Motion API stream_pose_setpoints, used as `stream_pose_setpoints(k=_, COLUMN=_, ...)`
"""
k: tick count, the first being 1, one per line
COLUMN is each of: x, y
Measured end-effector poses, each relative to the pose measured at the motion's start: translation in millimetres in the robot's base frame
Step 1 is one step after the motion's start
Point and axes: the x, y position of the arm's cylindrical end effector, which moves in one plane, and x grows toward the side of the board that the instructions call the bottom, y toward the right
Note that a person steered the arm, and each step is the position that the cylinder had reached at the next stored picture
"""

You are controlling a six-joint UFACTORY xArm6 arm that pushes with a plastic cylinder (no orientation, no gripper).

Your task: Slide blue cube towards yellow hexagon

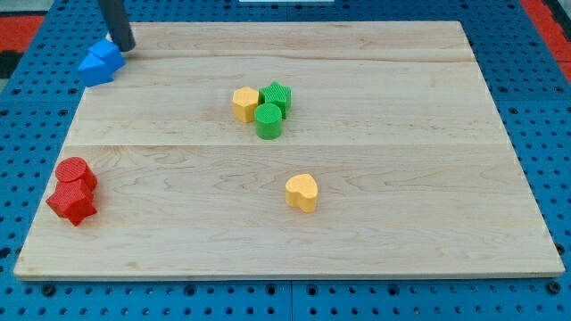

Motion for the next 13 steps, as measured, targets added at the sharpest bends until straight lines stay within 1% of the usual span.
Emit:
stream_pose_setpoints(k=1, x=-44, y=-9)
stream_pose_setpoints(k=2, x=-49, y=-40)
stream_pose_setpoints(k=4, x=41, y=-37)
stream_pose_setpoints(k=5, x=48, y=-33)
stream_pose_setpoints(k=7, x=42, y=-26)
stream_pose_setpoints(k=8, x=42, y=-5)
stream_pose_setpoints(k=10, x=42, y=60)
stream_pose_setpoints(k=11, x=36, y=80)
stream_pose_setpoints(k=12, x=34, y=88)
stream_pose_setpoints(k=13, x=35, y=124)
